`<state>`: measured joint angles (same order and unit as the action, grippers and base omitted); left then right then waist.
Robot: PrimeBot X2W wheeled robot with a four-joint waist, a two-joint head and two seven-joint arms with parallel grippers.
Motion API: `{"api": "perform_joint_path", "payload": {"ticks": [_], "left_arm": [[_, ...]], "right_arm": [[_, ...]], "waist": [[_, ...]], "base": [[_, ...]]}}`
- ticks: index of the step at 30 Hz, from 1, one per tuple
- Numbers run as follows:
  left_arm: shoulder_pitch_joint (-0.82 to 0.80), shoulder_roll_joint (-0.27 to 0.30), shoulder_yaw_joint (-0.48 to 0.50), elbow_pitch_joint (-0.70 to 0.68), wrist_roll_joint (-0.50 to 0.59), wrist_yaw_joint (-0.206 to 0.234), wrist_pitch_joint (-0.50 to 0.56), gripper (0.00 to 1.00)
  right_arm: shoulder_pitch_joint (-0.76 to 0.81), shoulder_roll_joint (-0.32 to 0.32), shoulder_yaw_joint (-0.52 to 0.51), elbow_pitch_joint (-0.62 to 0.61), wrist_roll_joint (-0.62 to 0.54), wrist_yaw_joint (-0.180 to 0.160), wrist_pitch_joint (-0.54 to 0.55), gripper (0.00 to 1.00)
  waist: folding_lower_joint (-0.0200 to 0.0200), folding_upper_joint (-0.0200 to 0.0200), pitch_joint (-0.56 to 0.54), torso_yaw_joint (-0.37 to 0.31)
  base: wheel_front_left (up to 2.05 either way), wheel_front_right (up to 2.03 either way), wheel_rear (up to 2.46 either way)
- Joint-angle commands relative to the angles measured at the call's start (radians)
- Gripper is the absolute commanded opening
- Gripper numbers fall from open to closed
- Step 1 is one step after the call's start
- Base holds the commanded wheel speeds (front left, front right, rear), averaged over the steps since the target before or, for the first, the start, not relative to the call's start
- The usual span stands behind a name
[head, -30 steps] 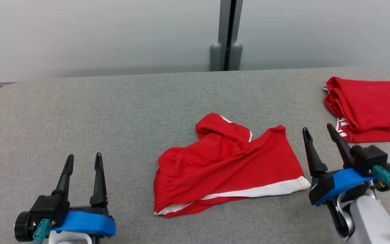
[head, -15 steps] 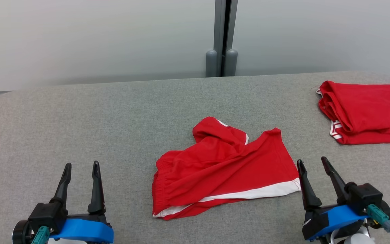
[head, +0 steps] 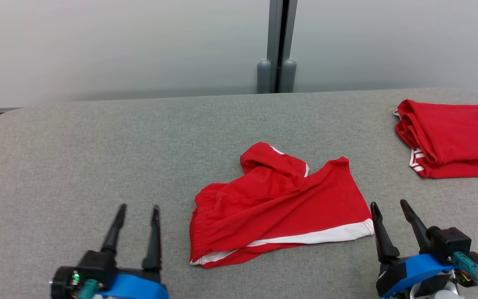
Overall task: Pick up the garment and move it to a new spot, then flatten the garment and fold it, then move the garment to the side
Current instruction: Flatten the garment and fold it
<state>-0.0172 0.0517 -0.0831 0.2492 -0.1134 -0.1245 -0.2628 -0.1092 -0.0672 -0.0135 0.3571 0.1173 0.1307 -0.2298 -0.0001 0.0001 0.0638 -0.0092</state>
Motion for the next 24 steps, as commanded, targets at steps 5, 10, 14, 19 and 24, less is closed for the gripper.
{"api": "perform_joint_path", "payload": {"ticks": [5, 10, 14, 19, 24], "left_arm": [[0.032, 0.008, -0.121, 0.016, -0.004, -0.006, -0.002, 1.0], [0.056, 0.036, -0.205, 0.009, -0.026, -0.006, -0.002, 1.0], [0.062, 0.063, -0.264, 0.03, -0.045, -0.006, -0.002, 1.0], [0.031, 0.079, -0.311, 0.09, -0.074, -0.007, -0.002, 1.0], [-0.007, 0.079, -0.328, 0.151, -0.086, -0.006, -0.002, 1.0]], "right_arm": [[-0.014, -0.006, -0.031, 0.059, -0.008, 0.0, -0.005, 1.0], [-0.033, -0.014, -0.05, 0.121, -0.004, 0.0, -0.015, 1.0], [-0.042, -0.014, -0.055, 0.163, -0.003, 0.0, -0.022, 1.0], [-0.065, -0.011, -0.043, 0.214, -0.002, 0.0, -0.029, 1.0], [-0.099, -0.004, -0.04, 0.272, 0.003, 0.0, -0.033, 1.0]], "waist": [[0.0001, -0.0001, 0.011, 0.006], [0.0001, -0.0001, 0.019, 0.013], [0.0001, -0.0001, 0.024, 0.017], [0.0001, -0.0001, 0.035, 0.015], [0.0001, -0.0001, 0.052, 0.009]], "base": [[0.0, 0.0, 0.0], [0.0, 0.0, 0.0], [0.0, 0.0, 0.0], [0.0, 0.0, 0.0], [0.0, 0.0, 0.0]]}}
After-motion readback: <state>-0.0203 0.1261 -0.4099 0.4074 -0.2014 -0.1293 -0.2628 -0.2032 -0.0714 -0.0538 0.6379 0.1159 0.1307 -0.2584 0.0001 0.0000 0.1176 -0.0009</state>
